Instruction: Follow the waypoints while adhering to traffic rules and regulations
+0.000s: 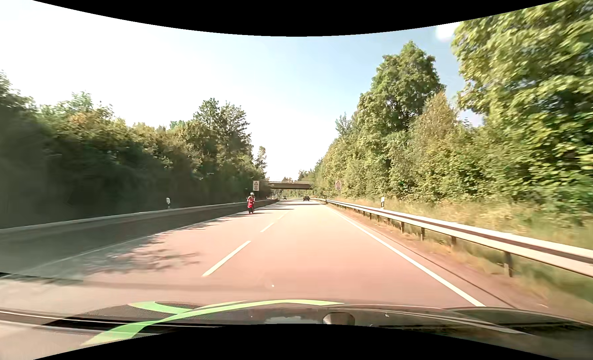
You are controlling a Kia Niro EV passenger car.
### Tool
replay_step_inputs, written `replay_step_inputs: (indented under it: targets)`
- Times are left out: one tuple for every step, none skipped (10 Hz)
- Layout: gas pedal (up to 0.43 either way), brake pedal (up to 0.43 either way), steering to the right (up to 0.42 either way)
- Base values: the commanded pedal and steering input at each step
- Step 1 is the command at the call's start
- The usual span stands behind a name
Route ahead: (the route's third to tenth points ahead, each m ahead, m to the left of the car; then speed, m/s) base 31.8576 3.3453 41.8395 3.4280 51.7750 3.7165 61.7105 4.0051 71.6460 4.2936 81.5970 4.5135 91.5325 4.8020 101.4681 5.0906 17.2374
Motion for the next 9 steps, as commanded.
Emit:
replay_step_inputs:
  targets:
    - [0.0, 0.0, -0.005]
    - [0.0, 0.0, -0.005]
    - [0.0, 0.0, -0.005]
    - [0.0, 0.0, -0.005]
    - [0.0, 0.0, -0.005]
    - [0.0, 0.0, -0.005]
    - [0.0, 0.0, -0.005]
    - [0.0, 0.0, -0.005]
    - [0.0, 0.0, -0.005]
